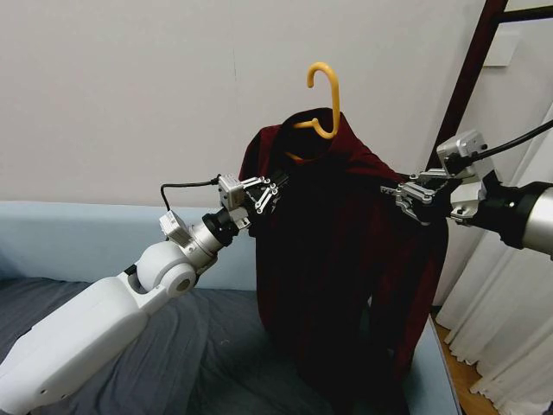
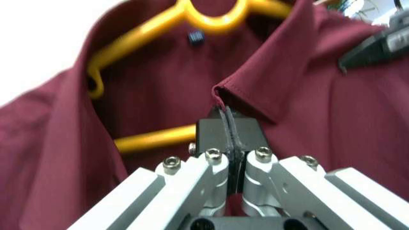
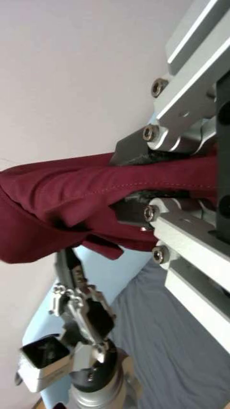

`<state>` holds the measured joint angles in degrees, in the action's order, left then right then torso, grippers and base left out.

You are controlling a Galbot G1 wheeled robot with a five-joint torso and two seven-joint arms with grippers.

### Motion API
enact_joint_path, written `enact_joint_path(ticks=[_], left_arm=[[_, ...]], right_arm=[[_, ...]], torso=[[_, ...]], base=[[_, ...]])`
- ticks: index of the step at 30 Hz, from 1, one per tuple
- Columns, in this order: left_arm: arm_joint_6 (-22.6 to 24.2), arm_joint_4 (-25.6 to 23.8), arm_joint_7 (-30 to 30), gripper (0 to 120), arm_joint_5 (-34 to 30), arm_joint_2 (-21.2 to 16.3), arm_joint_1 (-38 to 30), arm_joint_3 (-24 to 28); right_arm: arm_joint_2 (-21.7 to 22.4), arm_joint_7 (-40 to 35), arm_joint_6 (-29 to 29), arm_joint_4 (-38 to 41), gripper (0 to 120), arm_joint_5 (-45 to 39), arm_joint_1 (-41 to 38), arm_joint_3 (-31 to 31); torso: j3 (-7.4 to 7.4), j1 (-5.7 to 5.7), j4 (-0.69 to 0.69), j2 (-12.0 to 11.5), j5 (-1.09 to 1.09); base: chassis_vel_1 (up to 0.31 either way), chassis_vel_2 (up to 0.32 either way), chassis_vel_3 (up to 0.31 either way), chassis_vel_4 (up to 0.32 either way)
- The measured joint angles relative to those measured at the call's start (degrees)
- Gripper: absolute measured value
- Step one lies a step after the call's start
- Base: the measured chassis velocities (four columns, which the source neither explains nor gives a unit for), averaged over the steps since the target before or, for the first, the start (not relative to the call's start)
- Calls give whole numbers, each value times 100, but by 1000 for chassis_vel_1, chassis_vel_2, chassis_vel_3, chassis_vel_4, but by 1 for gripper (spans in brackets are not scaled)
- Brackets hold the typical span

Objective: Pick up the clothes from the sofa and hang them on the clothes hanger.

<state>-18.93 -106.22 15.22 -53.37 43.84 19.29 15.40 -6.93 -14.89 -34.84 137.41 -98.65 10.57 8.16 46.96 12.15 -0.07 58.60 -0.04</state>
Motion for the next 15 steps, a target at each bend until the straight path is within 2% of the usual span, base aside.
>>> enact_joint_path(ticks=[4,7,8,11,12,15], left_arm=[[-8,-40,-114,2,55,0,189,-36],[-48,-75,-191,17,91,-38,367,-159],[-48,-75,-191,17,91,-38,367,-159],[-142,-181,-216,30,115,-128,726,-461],[-142,-181,-216,30,115,-128,726,-461],[-187,-271,-200,45,175,-255,1187,-791]], right_arm=[[4,-6,0,13,7,-15,32,0],[-19,-66,19,13,7,-108,37,0],[-19,-66,19,13,7,-108,37,0],[-71,-222,34,-5,7,-277,38,-16],[-71,-222,34,-5,7,-277,38,-16],[-122,-293,37,-35,7,-293,54,-32]], torso=[[0,0,1,0,-1],[0,0,0,0,0],[0,0,0,0,0],[0,0,0,0,-1],[0,0,0,0,-1],[0,0,2,0,-1]], base=[[0,0,0,0],[0,0,0,0],[0,0,0,0],[0,0,0,0],[0,0,0,0],[0,0,0,0]])
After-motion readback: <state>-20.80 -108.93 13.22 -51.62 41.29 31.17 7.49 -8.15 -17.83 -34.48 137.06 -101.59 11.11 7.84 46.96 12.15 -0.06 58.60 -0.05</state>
